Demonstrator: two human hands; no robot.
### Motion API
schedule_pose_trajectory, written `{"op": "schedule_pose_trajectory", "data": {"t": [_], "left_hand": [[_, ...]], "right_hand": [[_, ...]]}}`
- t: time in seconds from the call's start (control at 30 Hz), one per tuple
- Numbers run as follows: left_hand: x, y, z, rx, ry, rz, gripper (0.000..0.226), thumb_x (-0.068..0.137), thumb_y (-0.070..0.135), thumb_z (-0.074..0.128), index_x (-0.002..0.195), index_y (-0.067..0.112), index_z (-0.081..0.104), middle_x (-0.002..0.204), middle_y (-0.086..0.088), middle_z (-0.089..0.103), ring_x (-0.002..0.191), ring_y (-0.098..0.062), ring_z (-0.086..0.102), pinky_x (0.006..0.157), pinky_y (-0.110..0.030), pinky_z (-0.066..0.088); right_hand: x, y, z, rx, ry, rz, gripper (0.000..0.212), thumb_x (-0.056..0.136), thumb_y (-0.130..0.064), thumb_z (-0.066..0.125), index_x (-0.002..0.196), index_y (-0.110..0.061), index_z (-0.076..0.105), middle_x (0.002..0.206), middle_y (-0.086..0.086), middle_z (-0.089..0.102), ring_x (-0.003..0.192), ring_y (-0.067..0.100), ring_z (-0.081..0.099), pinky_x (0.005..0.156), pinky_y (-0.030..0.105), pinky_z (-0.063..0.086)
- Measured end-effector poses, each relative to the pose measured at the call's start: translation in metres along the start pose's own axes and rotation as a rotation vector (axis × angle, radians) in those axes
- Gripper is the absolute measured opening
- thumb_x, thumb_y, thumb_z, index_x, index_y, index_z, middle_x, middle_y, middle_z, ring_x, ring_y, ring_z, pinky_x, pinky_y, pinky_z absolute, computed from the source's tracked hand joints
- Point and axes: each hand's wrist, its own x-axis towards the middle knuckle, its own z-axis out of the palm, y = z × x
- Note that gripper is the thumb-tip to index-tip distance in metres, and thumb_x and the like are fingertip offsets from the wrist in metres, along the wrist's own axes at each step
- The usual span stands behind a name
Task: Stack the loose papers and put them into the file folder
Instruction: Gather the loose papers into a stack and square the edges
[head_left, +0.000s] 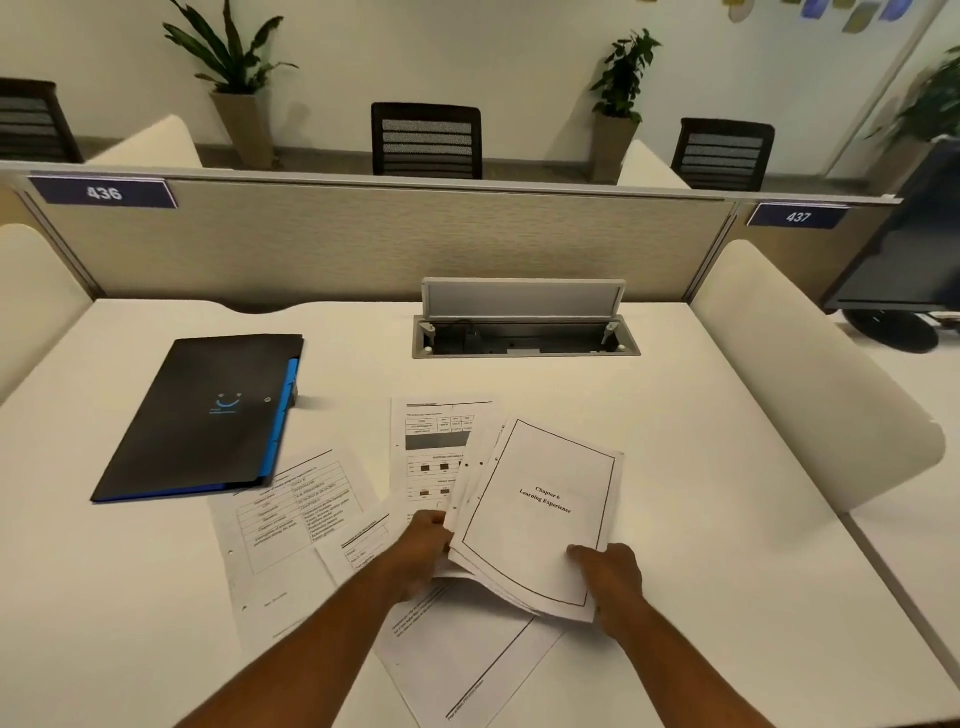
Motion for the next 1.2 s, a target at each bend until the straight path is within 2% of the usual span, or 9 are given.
{"op": "schedule_pose_trajectory", "data": {"t": [0.17, 0.33, 0.43, 0.53, 0.67, 0.77, 0.93, 1.03, 1.2], "left_hand": [[-0.011, 0.006, 0.002, 0.212, 0.046, 0.034, 0.049, 0.097, 0.045, 0.046, 0.136, 0.016, 0.043, 0.136, -0.003, 0.047, 0.124, -0.026, 0.046, 0.105, -0.045, 0.037], [-0.008, 0.001, 0.004, 0.354, 0.038, 0.132, 0.048, 0.087, 0.007, 0.067, 0.13, 0.016, 0.046, 0.121, -0.003, 0.056, 0.104, -0.021, 0.053, 0.086, -0.034, 0.05], [-0.01, -0.001, 0.003, 0.353, 0.04, 0.172, 0.053, 0.086, 0.004, 0.066, 0.134, 0.016, 0.046, 0.131, -0.005, 0.056, 0.109, -0.021, 0.055, 0.097, -0.036, 0.049], [-0.016, -0.001, -0.001, 0.33, 0.017, 0.233, 0.059, 0.09, 0.006, 0.063, 0.142, 0.017, 0.038, 0.137, 0.008, 0.042, 0.121, -0.017, 0.045, 0.107, -0.034, 0.037], [-0.022, -0.003, -0.007, 0.303, 0.008, 0.333, 0.065, 0.093, 0.015, 0.061, 0.149, 0.023, 0.028, 0.15, 0.006, 0.033, 0.141, -0.021, 0.029, 0.116, -0.04, 0.026], [-0.026, -0.002, -0.009, 0.265, -0.054, 0.37, 0.048, 0.093, 0.021, 0.061, 0.135, 0.033, 0.043, 0.142, 0.008, 0.048, 0.132, -0.02, 0.044, 0.111, -0.043, 0.038], [-0.035, 0.022, -0.002, 0.252, 0.097, 0.525, 0.041, 0.091, 0.006, 0.059, 0.127, 0.024, 0.048, 0.119, 0.01, 0.06, 0.104, -0.005, 0.059, 0.081, -0.018, 0.052], [-0.048, 0.047, 0.006, 0.21, 0.185, 0.677, 0.037, 0.093, 0.018, 0.06, 0.128, 0.022, 0.05, 0.12, 0.005, 0.062, 0.108, -0.011, 0.06, 0.091, -0.031, 0.053], [-0.064, 0.072, 0.013, 0.17, 0.213, 0.81, 0.025, 0.099, 0.034, 0.047, 0.122, 0.026, 0.053, 0.11, 0.009, 0.064, 0.102, -0.01, 0.062, 0.085, -0.026, 0.053]], "right_hand": [[0.006, 0.001, -0.008, -0.188, -0.044, -0.045, 0.04, 0.063, -0.023, 0.072, 0.1, -0.009, 0.068, 0.093, 0.01, 0.072, 0.086, 0.032, 0.07, 0.079, 0.047, 0.063], [0.005, 0.0, -0.01, -0.27, -0.086, -0.11, 0.036, 0.065, -0.022, 0.068, 0.099, -0.01, 0.07, 0.092, 0.005, 0.074, 0.084, 0.025, 0.071, 0.082, 0.041, 0.061], [0.002, -0.004, -0.011, -0.197, -0.098, -0.123, 0.032, 0.072, -0.023, 0.072, 0.102, -0.01, 0.071, 0.093, 0.004, 0.075, 0.085, 0.024, 0.072, 0.082, 0.039, 0.061], [0.007, -0.01, -0.016, -0.033, -0.151, -0.149, 0.055, 0.062, -0.039, 0.081, 0.11, -0.013, 0.07, 0.1, 0.002, 0.077, 0.092, 0.024, 0.074, 0.089, 0.042, 0.06], [0.003, -0.032, -0.027, 0.231, -0.351, -0.111, 0.042, 0.078, -0.01, 0.083, 0.117, -0.004, 0.068, 0.107, 0.012, 0.078, 0.1, 0.033, 0.074, 0.094, 0.048, 0.057], [-0.003, -0.046, -0.031, 0.287, -0.429, -0.203, 0.042, 0.08, 0.006, 0.075, 0.12, -0.003, 0.067, 0.112, 0.016, 0.076, 0.104, 0.037, 0.073, 0.098, 0.054, 0.055], [-0.015, -0.065, -0.032, 0.282, -0.381, -0.387, 0.043, 0.082, 0.005, 0.075, 0.122, -0.008, 0.067, 0.113, 0.009, 0.077, 0.106, 0.031, 0.073, 0.092, 0.046, 0.058], [-0.026, -0.077, -0.03, 0.346, -0.353, -0.467, 0.047, 0.082, 0.001, 0.077, 0.126, -0.01, 0.064, 0.114, 0.005, 0.076, 0.102, 0.025, 0.074, 0.084, 0.036, 0.059], [-0.044, -0.101, -0.025, 0.479, -0.312, -0.546, 0.043, 0.082, 0.006, 0.074, 0.121, -0.01, 0.065, 0.111, 0.005, 0.077, 0.098, 0.021, 0.074, 0.087, 0.036, 0.057]]}}
